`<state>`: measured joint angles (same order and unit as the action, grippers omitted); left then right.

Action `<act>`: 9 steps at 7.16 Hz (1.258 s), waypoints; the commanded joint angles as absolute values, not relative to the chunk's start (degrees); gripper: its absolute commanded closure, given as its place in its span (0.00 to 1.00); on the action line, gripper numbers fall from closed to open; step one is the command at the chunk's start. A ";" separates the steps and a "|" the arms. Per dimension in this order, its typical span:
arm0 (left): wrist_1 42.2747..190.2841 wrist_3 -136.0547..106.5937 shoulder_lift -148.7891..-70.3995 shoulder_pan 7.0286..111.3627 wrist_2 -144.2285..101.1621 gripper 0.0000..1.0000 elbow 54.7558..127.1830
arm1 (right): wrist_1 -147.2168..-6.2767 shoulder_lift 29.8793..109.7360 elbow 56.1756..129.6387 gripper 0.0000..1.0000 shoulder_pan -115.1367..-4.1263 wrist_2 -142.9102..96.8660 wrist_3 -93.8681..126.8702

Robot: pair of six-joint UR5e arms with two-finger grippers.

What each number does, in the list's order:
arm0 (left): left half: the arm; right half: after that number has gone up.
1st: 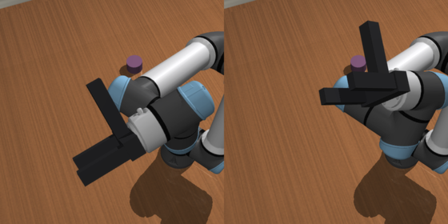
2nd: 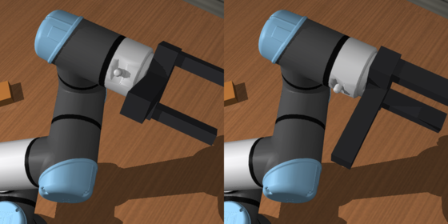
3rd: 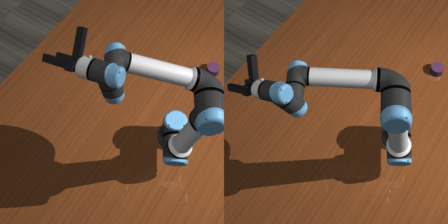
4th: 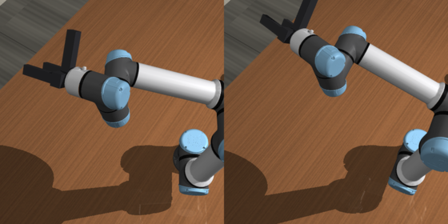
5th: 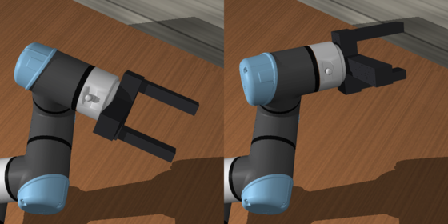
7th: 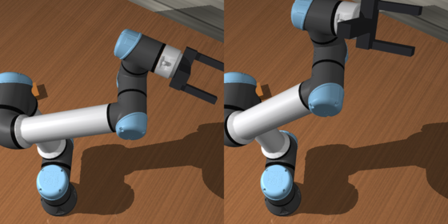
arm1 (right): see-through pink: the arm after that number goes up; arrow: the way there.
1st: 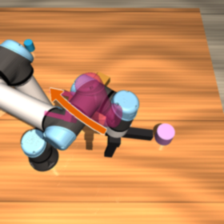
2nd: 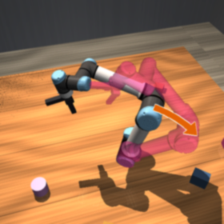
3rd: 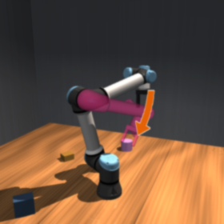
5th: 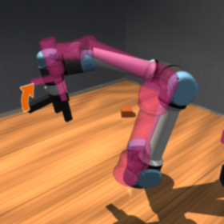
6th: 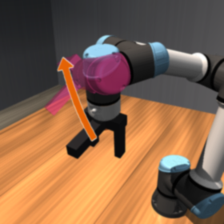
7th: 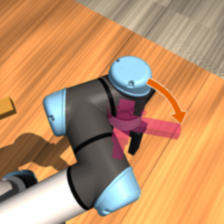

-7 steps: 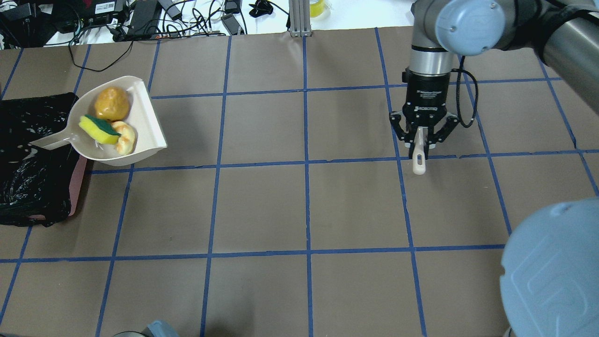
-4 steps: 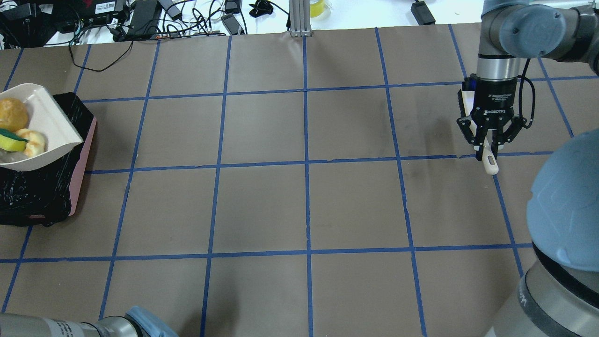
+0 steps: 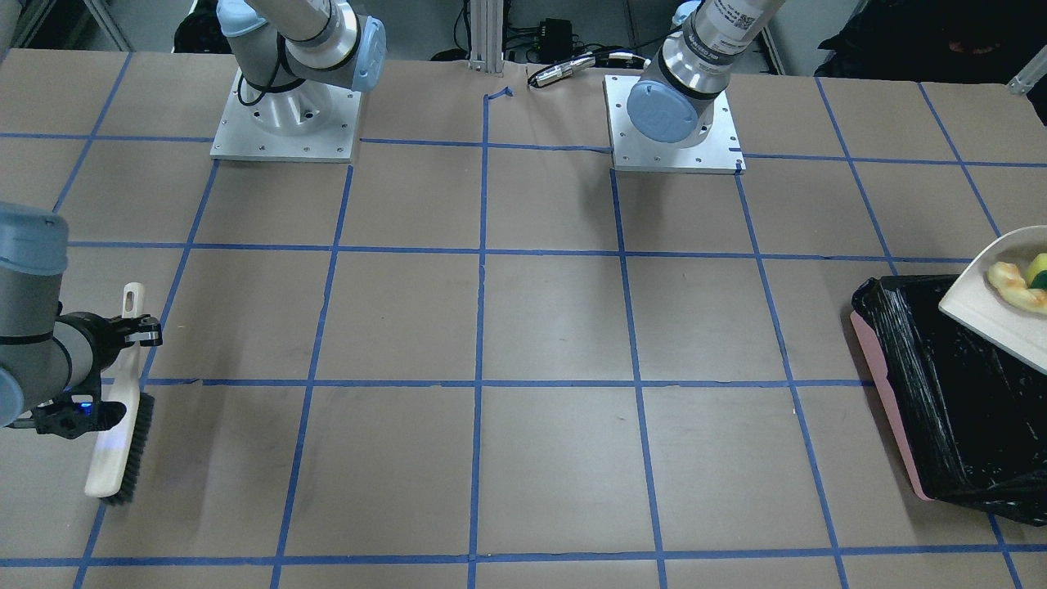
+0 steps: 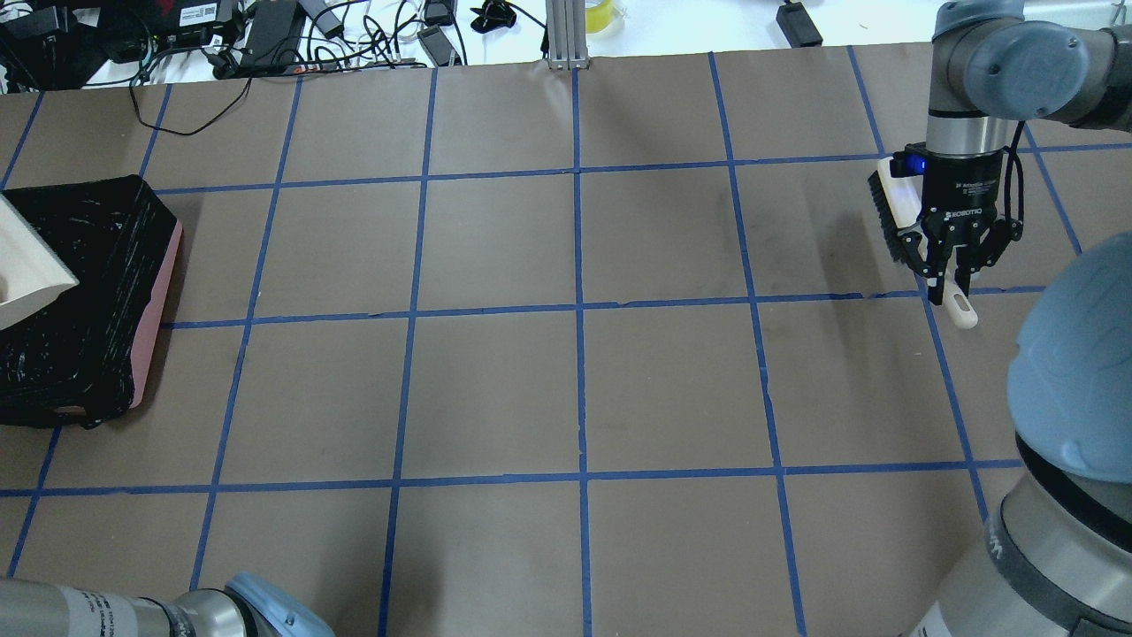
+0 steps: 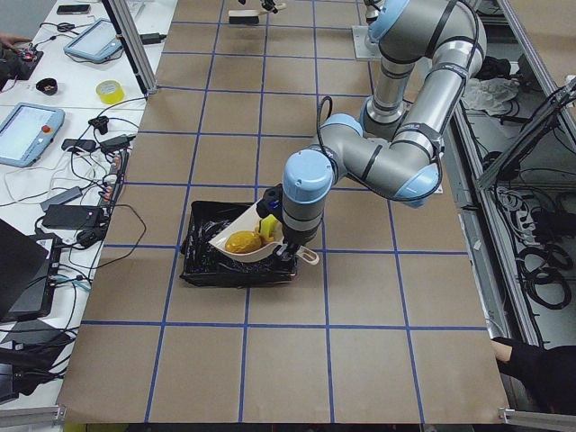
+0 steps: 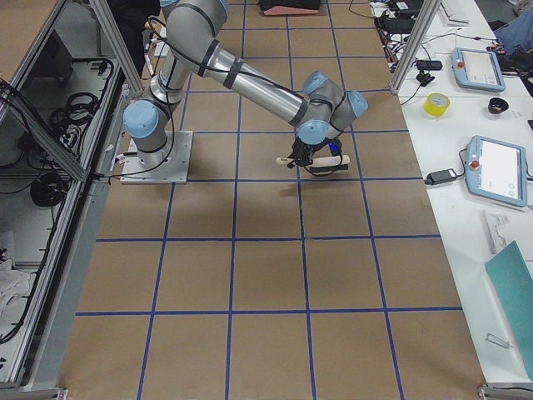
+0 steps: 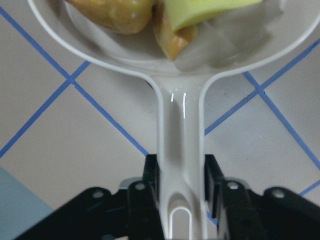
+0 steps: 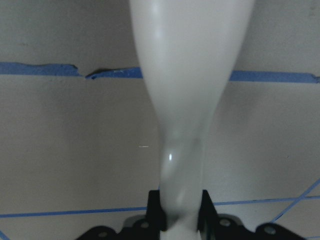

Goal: Sweep and dump trash into bin
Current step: 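Tip the dustpan over the bin with the left gripper while the right withdraws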

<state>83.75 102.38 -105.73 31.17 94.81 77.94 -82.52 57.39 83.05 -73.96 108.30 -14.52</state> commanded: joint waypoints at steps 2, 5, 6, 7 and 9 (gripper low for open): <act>80.07 104.84 -105.65 41.63 115.27 1.00 77.87 | -83.32 55.28 82.97 0.94 -73.92 108.28 -10.37; 66.29 105.29 -104.33 47.95 127.30 1.00 84.51 | -83.67 55.37 82.80 0.42 -73.92 107.93 -10.20; 60.18 106.42 -103.63 50.51 131.70 1.00 87.16 | -87.24 55.20 82.88 0.11 -73.92 108.10 -10.37; 59.51 106.17 -103.71 51.23 131.57 1.00 87.10 | -89.71 55.20 82.88 0.01 -73.92 108.19 -10.37; 60.81 107.05 -101.44 51.68 123.46 1.00 84.83 | -89.30 56.42 81.92 0.00 -73.92 108.37 -10.37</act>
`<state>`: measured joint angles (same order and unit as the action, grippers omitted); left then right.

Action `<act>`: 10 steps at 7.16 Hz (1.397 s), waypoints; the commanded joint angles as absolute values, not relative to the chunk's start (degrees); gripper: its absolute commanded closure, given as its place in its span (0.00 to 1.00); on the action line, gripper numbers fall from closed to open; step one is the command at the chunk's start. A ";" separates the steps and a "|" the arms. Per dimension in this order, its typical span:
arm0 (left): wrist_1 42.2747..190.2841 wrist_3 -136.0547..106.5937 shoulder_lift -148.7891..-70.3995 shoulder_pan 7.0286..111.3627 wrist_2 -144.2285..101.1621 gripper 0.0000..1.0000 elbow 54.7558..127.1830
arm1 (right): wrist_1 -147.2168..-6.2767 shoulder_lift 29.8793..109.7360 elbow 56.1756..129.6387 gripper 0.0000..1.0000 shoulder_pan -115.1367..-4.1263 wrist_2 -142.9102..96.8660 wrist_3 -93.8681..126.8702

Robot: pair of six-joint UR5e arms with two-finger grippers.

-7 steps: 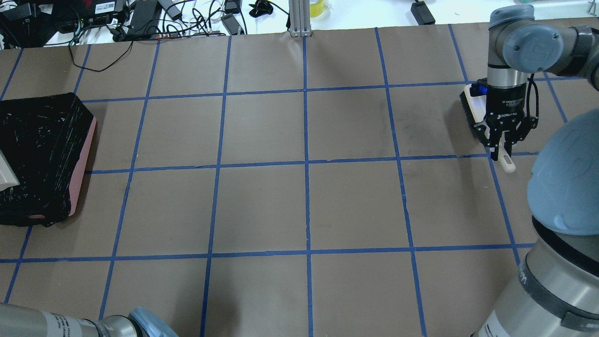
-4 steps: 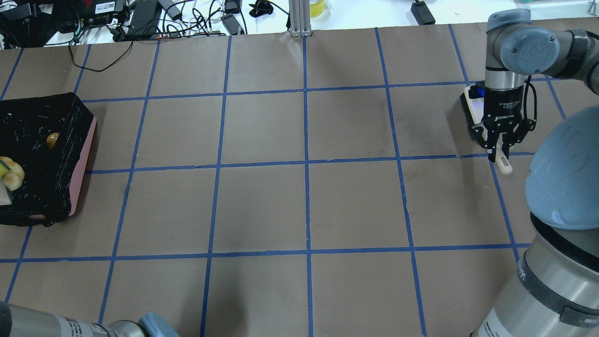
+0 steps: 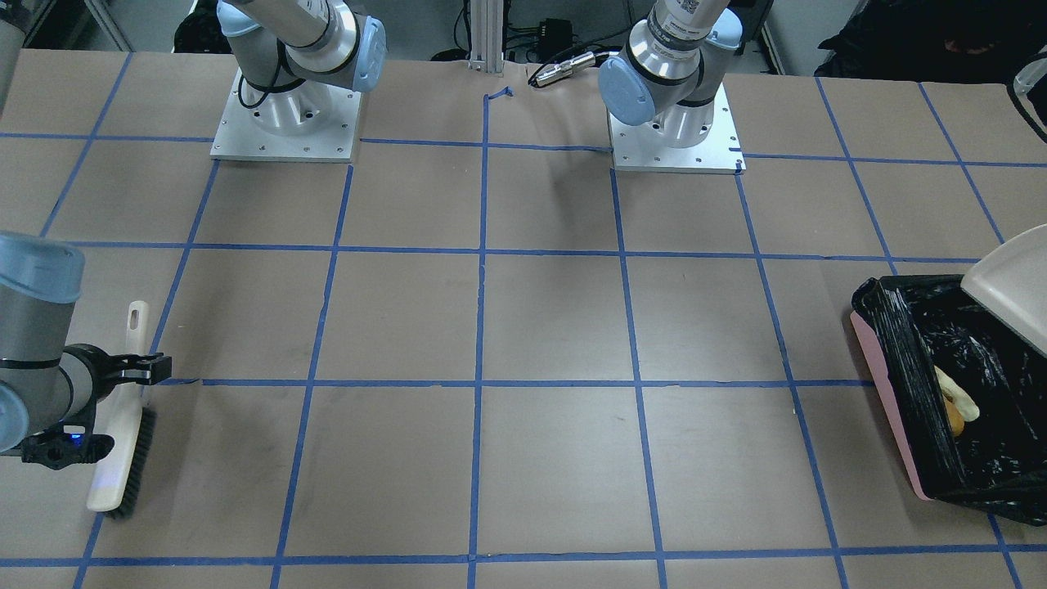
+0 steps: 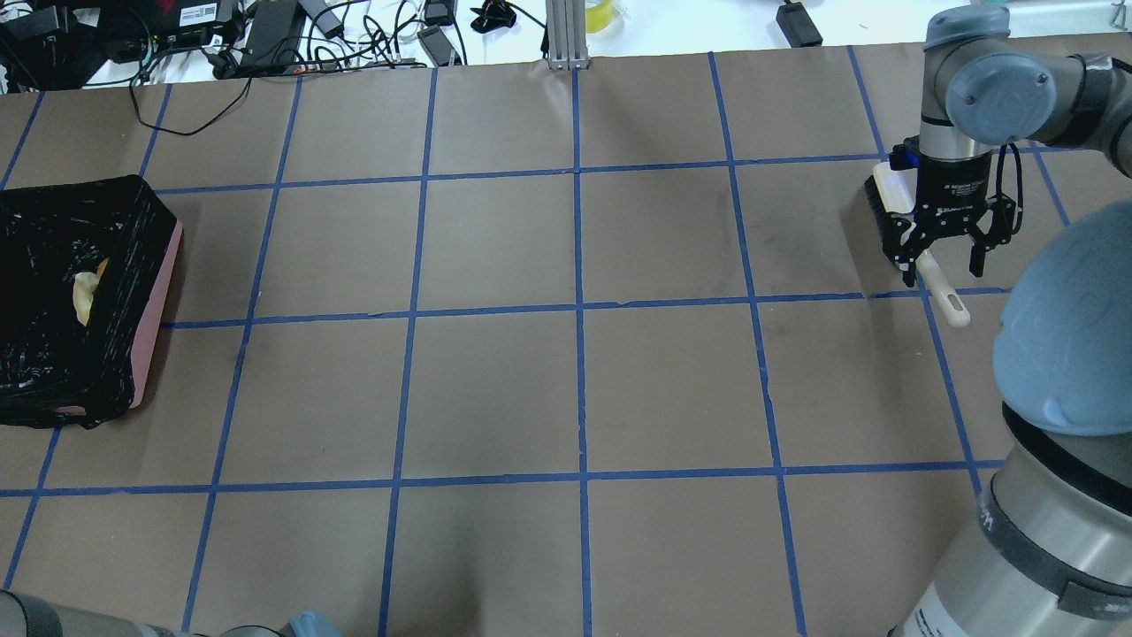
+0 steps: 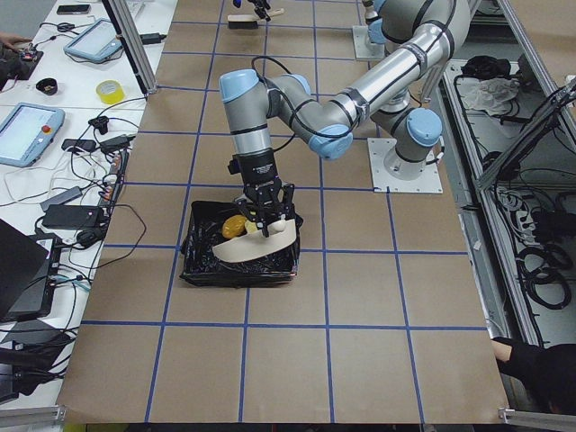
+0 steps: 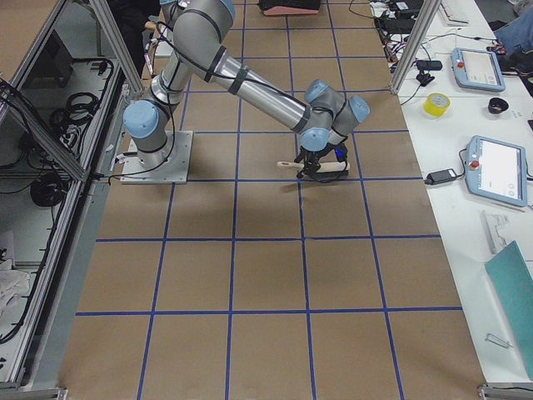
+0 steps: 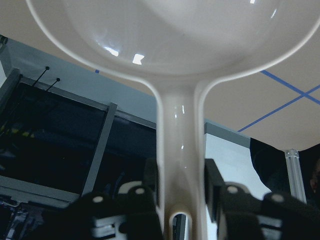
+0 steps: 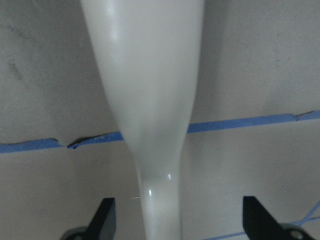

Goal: Sweep and dump trash into bin
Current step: 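Lower the dustpan with the left gripper while the right sets down the brush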

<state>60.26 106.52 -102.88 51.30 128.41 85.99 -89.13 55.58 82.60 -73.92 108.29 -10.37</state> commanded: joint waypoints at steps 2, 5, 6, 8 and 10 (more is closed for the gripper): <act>72.88 106.53 -99.24 52.20 113.60 1.00 80.88 | -88.42 65.16 81.91 0.00 -74.53 104.36 -10.46; 84.78 103.91 -98.69 60.61 96.84 1.00 79.45 | -87.98 79.15 82.09 0.00 -81.96 98.44 -11.00; 86.64 101.80 -99.48 63.34 91.98 1.00 79.89 | -87.20 83.37 82.79 0.00 -86.09 98.26 -9.94; 87.72 101.42 -104.73 68.44 87.73 1.00 80.42 | -86.39 89.53 84.89 0.00 -90.08 93.89 -7.56; 78.36 102.56 -112.29 72.14 85.17 1.00 80.25 | -86.91 96.47 90.67 0.01 -90.00 88.33 -7.99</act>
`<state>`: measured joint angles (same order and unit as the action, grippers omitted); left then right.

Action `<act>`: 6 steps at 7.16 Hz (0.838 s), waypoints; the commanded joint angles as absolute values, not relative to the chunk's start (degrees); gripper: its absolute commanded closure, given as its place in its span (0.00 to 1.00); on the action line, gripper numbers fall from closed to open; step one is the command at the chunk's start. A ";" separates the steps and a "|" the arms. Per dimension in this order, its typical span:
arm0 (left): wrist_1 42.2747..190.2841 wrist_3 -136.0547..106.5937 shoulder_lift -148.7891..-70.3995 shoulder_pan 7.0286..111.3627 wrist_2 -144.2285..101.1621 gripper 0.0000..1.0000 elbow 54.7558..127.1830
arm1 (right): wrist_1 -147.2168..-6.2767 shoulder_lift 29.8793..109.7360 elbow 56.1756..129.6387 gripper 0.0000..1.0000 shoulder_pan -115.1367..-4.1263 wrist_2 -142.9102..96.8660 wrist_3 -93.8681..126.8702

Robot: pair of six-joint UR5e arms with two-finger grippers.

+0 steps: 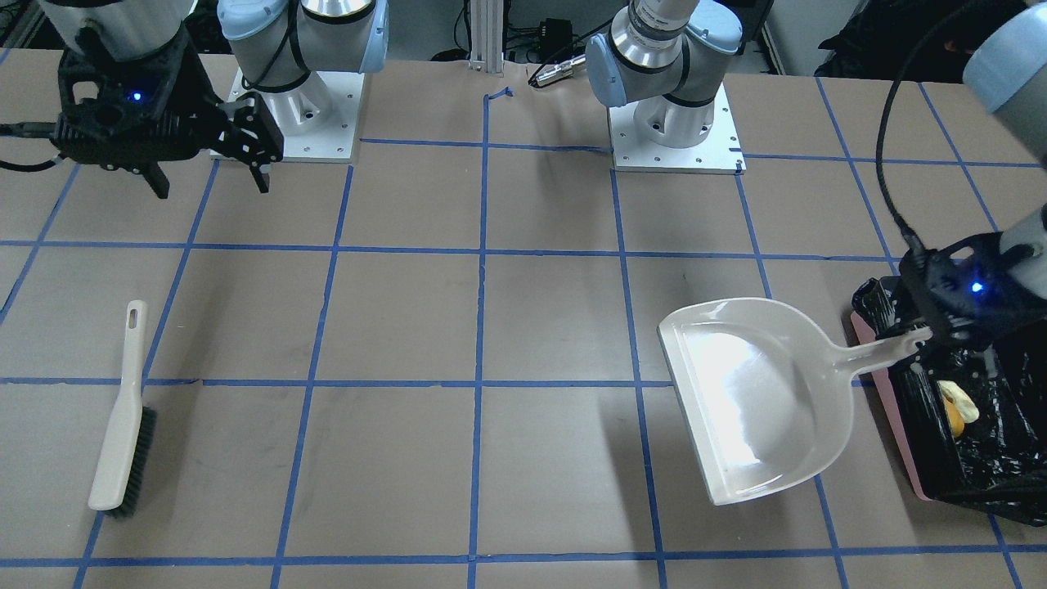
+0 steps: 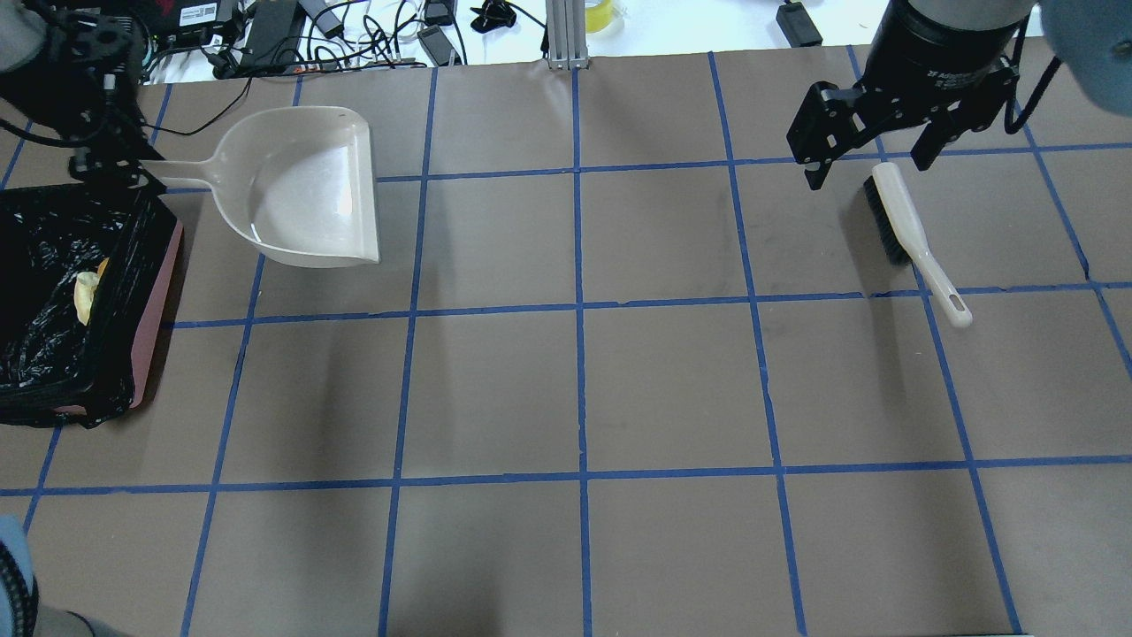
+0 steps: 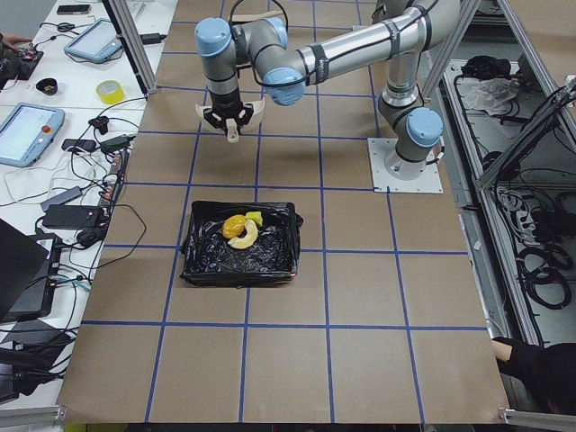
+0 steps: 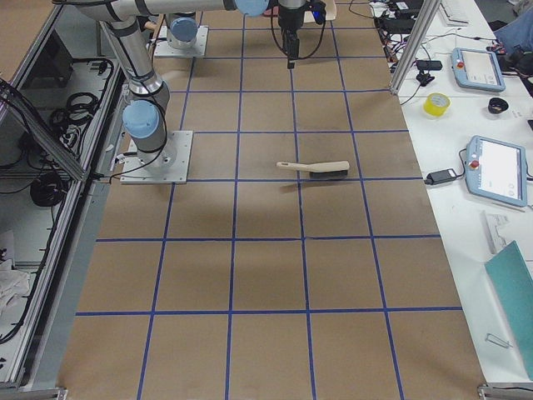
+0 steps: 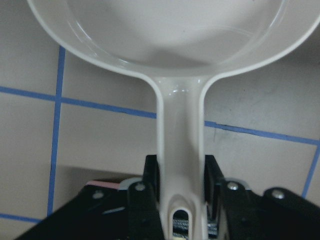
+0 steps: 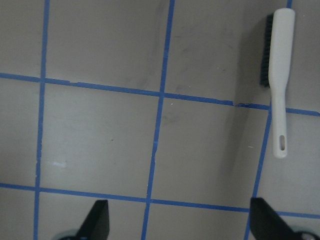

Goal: Sweep and dump trash into bin
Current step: 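Lower the dustpan with the left gripper while the right sets down the brush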

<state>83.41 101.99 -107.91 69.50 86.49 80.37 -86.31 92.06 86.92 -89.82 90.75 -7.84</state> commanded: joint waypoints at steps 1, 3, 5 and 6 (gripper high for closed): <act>75.00 102.92 -115.11 75.29 85.25 1.00 80.33 | -89.01 98.16 92.27 0.01 -90.00 88.33 -7.65; 70.68 104.33 -119.34 76.46 85.08 1.00 80.42 | -89.30 98.09 92.46 0.01 -90.00 88.33 -8.09; 70.49 106.69 -120.49 77.43 85.17 1.00 81.03 | -89.38 97.91 92.55 0.00 -90.00 88.33 -8.00; 70.49 106.79 -120.67 77.61 85.17 1.00 81.38 | -89.38 98.00 92.46 0.00 -90.00 88.24 -7.91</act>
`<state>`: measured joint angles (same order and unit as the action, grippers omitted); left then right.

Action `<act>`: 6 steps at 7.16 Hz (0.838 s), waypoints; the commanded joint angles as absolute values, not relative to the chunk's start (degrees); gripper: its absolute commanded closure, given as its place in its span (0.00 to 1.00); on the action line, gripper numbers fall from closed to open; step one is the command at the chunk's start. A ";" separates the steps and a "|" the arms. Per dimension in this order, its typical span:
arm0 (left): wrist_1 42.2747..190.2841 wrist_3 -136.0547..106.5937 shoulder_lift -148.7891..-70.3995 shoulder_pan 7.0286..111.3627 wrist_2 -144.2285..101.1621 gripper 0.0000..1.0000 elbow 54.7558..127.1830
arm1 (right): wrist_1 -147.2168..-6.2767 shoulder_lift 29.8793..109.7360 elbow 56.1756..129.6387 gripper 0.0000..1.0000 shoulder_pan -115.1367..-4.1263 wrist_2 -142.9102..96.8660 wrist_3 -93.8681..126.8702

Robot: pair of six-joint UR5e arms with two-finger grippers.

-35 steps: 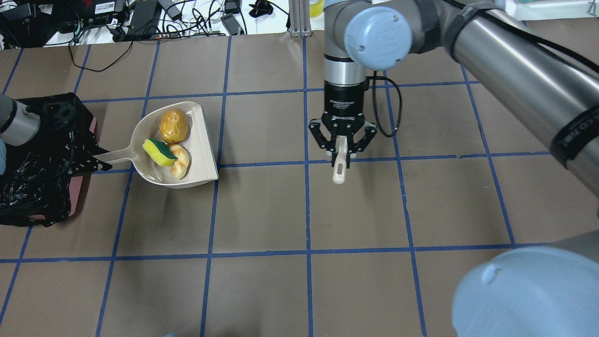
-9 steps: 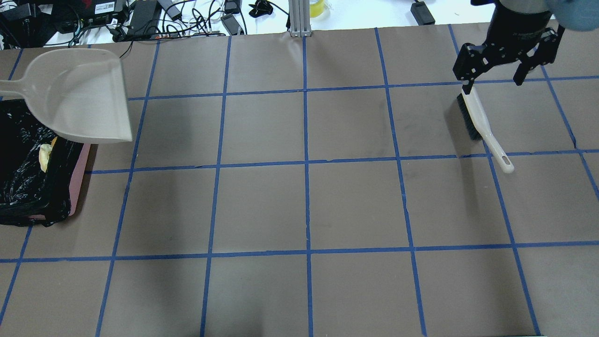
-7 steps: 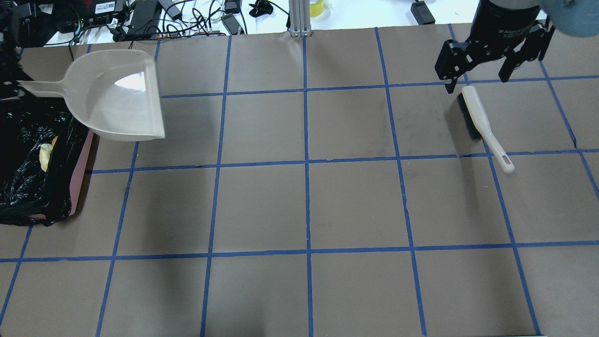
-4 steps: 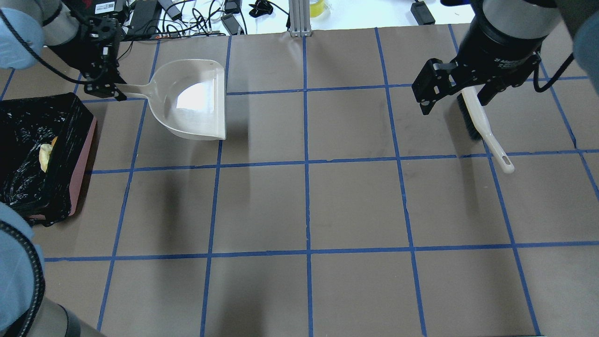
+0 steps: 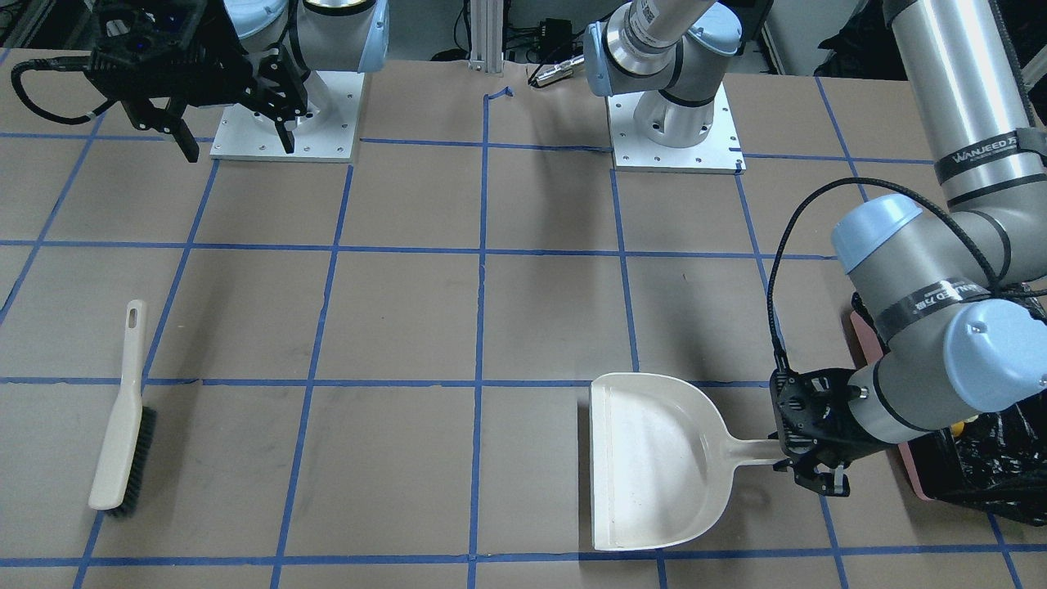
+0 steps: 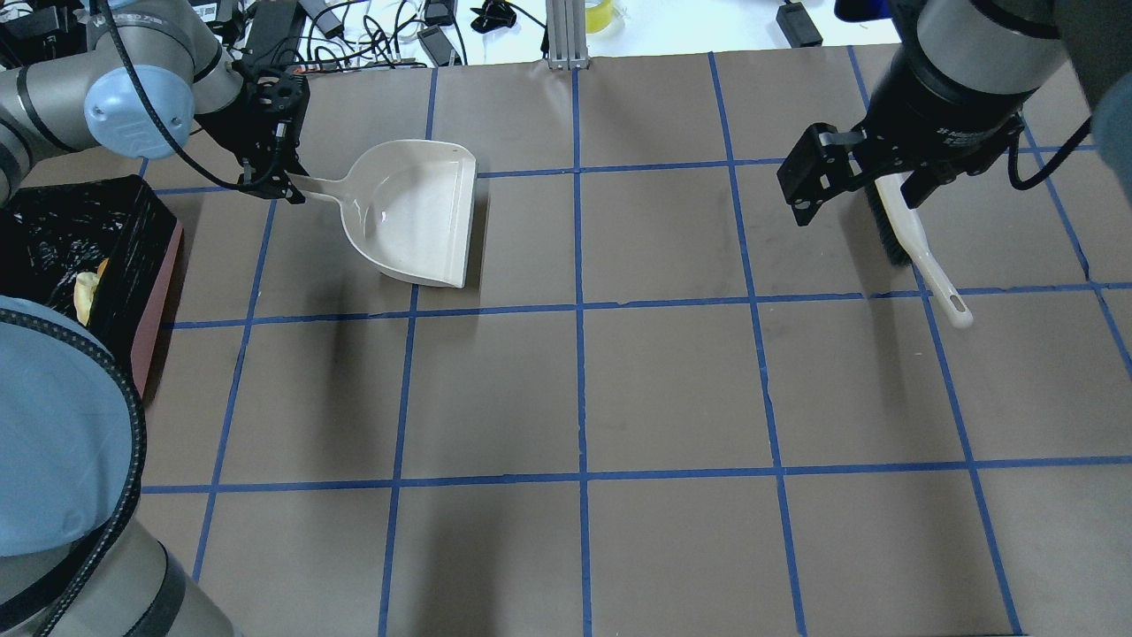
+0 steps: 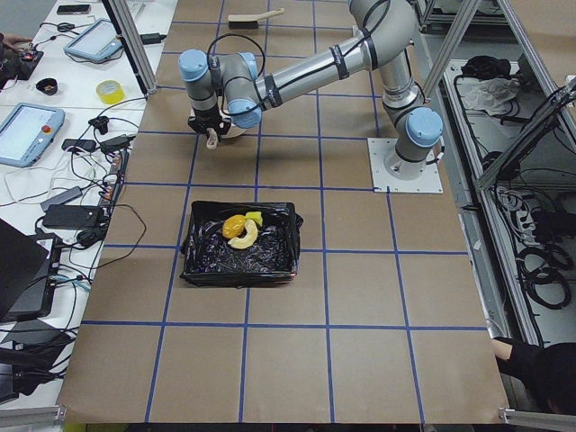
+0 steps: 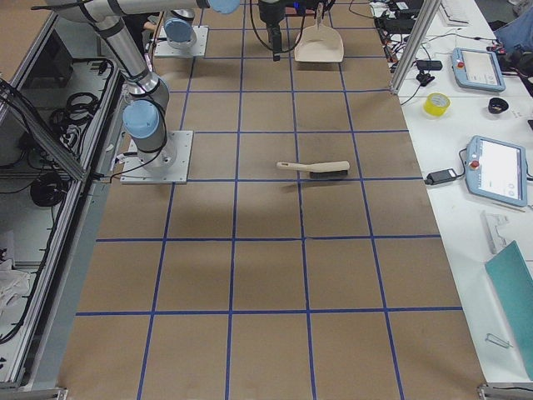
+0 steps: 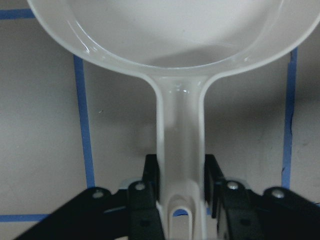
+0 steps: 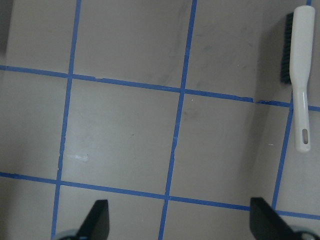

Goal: Sweep and dump trash into bin
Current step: 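Lower the dustpan with the left gripper while the right sets down the brush, then release the dustpan handle and raise the left gripper while the right gripper opens and rises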

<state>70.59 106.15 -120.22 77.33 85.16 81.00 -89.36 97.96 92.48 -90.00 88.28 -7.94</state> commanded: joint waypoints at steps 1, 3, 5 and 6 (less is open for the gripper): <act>70.31 106.70 -121.11 77.61 85.17 1.00 81.65 | -89.38 98.00 92.46 0.00 -90.00 88.16 -8.00; 66.01 108.63 -122.61 77.52 84.82 1.00 81.65 | -89.38 98.00 92.55 0.00 -90.00 88.24 -8.09; 65.92 108.99 -122.69 77.52 84.81 1.00 82.09 | -89.30 98.00 92.55 0.00 -90.00 88.24 -8.17; 65.92 108.55 -122.35 77.52 84.81 0.45 83.05 | -89.38 98.00 92.46 0.00 -90.00 88.24 -8.09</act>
<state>66.01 108.87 -122.54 77.53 84.83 82.21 -89.32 97.97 92.53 -90.00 88.24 -8.12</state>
